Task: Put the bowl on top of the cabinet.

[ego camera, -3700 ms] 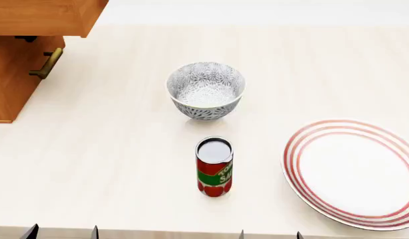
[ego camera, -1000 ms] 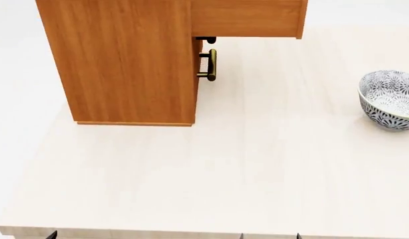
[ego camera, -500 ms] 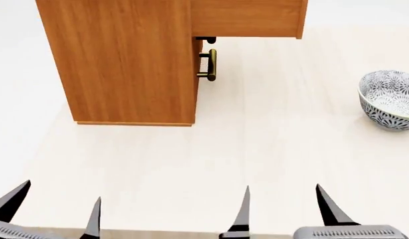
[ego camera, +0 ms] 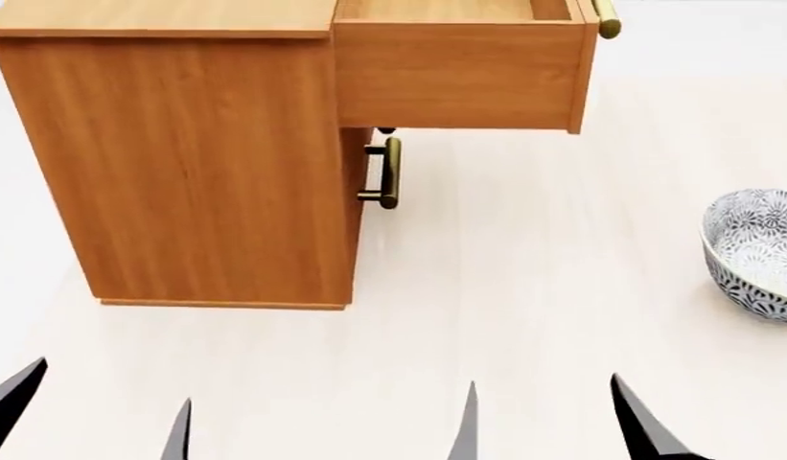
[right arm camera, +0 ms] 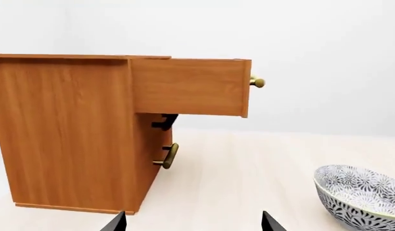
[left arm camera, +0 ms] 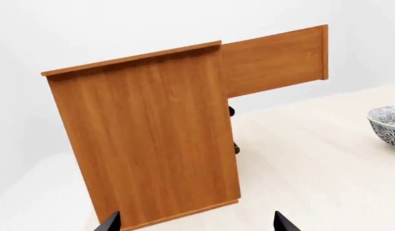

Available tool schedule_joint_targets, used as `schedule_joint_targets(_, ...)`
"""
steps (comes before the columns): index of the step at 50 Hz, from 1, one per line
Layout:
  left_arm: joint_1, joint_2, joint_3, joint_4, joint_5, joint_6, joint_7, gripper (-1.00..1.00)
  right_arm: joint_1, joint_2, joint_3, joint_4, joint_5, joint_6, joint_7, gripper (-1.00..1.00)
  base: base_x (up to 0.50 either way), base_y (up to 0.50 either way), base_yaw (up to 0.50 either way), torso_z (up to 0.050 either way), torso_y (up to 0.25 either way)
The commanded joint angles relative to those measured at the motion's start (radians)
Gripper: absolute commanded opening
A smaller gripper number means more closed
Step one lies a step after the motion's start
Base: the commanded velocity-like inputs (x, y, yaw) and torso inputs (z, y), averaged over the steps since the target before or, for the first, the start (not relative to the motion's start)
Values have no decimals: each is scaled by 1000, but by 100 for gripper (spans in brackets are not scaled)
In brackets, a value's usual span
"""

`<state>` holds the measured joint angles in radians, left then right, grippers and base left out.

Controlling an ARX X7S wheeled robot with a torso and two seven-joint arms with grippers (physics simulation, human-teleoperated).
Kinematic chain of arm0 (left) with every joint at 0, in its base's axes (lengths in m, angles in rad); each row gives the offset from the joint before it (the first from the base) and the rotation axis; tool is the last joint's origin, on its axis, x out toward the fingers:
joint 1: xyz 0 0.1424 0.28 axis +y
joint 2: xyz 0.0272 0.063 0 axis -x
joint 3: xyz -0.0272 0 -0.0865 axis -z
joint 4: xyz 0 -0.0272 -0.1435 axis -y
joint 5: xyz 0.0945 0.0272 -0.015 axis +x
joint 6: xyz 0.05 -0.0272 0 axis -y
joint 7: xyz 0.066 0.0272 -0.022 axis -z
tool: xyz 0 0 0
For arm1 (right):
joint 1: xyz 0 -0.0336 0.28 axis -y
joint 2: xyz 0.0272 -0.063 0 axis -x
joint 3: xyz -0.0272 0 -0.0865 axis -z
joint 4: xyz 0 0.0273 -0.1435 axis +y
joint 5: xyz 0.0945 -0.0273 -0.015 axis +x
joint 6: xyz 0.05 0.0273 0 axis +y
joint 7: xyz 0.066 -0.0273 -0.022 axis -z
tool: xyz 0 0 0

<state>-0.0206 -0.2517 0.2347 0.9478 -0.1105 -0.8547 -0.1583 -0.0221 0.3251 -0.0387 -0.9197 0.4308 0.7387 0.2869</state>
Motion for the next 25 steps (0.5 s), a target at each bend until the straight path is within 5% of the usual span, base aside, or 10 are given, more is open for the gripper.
schedule_joint_targets(1, 16, 18, -45, 17, -24, 4, 19, 100, -16, -3, -4, -6, -32, -9, -16, 100, 500, -4, 0, 0, 0)
schedule_joint_targets(25, 19, 9, -47, 4, -41, 13, 8, 100, -15, 8, -17, 2, -22, -21, -11, 100, 500, 0, 0, 0, 1)
